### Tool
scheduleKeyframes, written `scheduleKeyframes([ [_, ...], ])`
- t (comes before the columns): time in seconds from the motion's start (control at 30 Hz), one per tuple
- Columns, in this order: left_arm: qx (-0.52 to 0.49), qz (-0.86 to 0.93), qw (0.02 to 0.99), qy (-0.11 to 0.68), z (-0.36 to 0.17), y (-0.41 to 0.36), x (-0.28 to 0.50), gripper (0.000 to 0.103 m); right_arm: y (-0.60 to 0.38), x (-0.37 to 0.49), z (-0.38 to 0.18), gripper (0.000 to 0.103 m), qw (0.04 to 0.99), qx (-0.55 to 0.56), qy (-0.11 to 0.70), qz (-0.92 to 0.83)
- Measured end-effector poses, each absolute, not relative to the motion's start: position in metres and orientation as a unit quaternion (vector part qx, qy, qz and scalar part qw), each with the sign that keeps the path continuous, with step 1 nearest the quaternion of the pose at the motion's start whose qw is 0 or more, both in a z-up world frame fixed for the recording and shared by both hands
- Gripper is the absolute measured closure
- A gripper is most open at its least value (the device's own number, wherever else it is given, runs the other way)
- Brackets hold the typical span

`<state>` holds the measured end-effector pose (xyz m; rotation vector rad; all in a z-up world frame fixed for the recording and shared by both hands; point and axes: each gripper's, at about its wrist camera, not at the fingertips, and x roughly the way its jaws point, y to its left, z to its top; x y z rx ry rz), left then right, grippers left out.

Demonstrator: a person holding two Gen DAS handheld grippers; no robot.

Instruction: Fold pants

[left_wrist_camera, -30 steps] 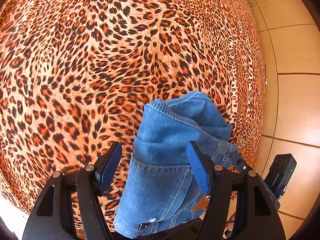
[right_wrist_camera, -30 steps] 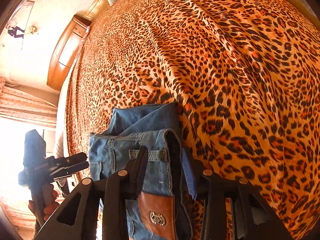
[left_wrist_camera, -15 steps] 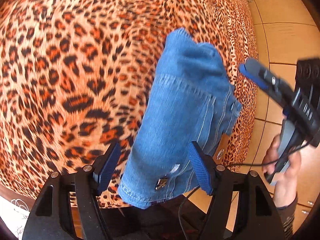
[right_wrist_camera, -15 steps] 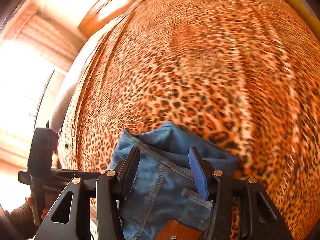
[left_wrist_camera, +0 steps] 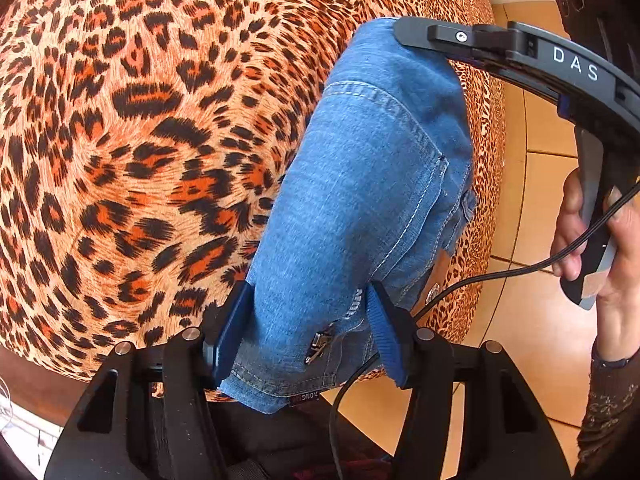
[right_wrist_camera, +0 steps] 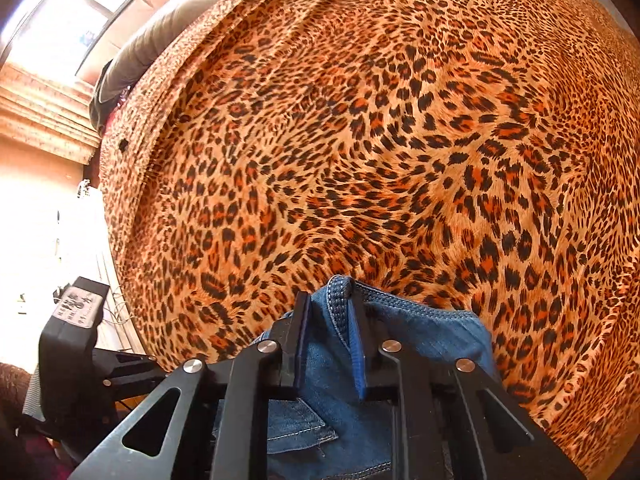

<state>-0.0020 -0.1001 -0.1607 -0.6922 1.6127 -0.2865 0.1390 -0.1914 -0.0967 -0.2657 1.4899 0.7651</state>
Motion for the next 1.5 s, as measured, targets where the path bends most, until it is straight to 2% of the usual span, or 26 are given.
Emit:
scheduleKeyframes([
  [0.1,-0.327,-0.117,0.616,0.707,-0.164,-0.099,-0.002,0.046,-0.202,0.146,-0.096,0.094,0.666,-0.088,0.665,0.325],
  [0.23,-0.309,-0.111,0.62,0.712,-0.164,-0.082,-0.016,0.043,-0.203,0.152,-0.108,0.093,0.67,-0.114,0.667,0.305],
  [0.27,-0.321,-0.112,0.613,0.713,-0.164,-0.079,-0.016,0.043,-0.202,0.158,-0.116,0.084,0.672,-0.097,0.673,0.294],
  [0.3,-0.327,-0.114,0.607,0.716,-0.163,-0.076,-0.014,0.043,-0.207,0.161,-0.116,0.08,0.677,-0.075,0.674,0.284],
  [0.37,-0.326,-0.123,0.61,0.712,-0.152,-0.068,-0.012,0.044,-0.215,0.159,-0.104,0.076,0.698,-0.045,0.656,0.282],
  [0.47,-0.305,-0.134,0.642,0.69,-0.125,-0.06,-0.008,0.044,-0.236,0.144,-0.075,0.075,0.716,0.012,0.627,0.306],
  [0.6,-0.279,-0.136,0.669,0.676,-0.106,-0.063,0.02,0.044,-0.269,0.118,-0.07,0.068,0.728,0.023,0.626,0.278],
  [0.83,-0.213,-0.14,0.668,0.7,-0.118,-0.093,0.09,0.043,-0.391,0.071,-0.096,0.042,0.745,0.169,0.633,0.124],
  [0.87,-0.195,-0.136,0.67,0.703,-0.121,-0.099,0.098,0.043,-0.402,0.064,-0.102,0.042,0.743,0.183,0.635,0.108],
  [0.97,-0.151,-0.118,0.674,0.713,-0.136,-0.118,0.112,0.043,-0.417,0.052,-0.123,0.043,0.735,0.218,0.635,0.093],
  [1.0,-0.139,-0.113,0.678,0.713,-0.138,-0.123,0.115,0.043,-0.418,0.052,-0.128,0.05,0.733,0.227,0.633,0.103],
  [1.03,-0.125,-0.106,0.688,0.707,-0.136,-0.126,0.118,0.044,-0.414,0.053,-0.13,0.089,0.733,0.223,0.633,0.113],
  [1.07,-0.114,-0.1,0.699,0.698,-0.134,-0.13,0.12,0.044,-0.408,0.054,-0.126,0.094,0.743,0.212,0.624,0.113],
  [1.13,-0.099,-0.087,0.715,0.687,-0.137,-0.134,0.123,0.043,-0.402,0.055,-0.113,0.094,0.775,0.208,0.583,0.127],
  [1.23,-0.106,-0.07,0.693,0.71,-0.155,-0.136,0.13,0.039,-0.394,0.064,-0.144,0.094,0.763,0.162,0.62,0.086],
  [1.3,-0.14,-0.071,0.682,0.714,-0.149,-0.131,0.132,0.04,-0.399,0.062,-0.142,0.094,0.763,0.188,0.612,0.085],
  [1.33,-0.145,-0.076,0.684,0.711,-0.142,-0.127,0.129,0.04,-0.404,0.058,-0.134,0.091,0.767,0.209,0.6,0.089],
  [1.4,-0.138,-0.094,0.693,0.701,-0.125,-0.12,0.119,0.04,-0.414,0.046,-0.118,0.074,0.768,0.247,0.582,0.102],
  [1.43,-0.135,-0.108,0.692,0.701,-0.119,-0.116,0.111,0.039,-0.419,0.038,-0.113,0.057,0.767,0.261,0.577,0.107],
  [1.47,-0.137,-0.122,0.688,0.702,-0.115,-0.112,0.101,0.038,-0.422,0.029,-0.111,0.044,0.763,0.274,0.575,0.112],
  [1.5,-0.141,-0.132,0.683,0.704,-0.111,-0.104,0.09,0.033,-0.425,0.019,-0.111,0.042,0.758,0.287,0.574,0.114],
])
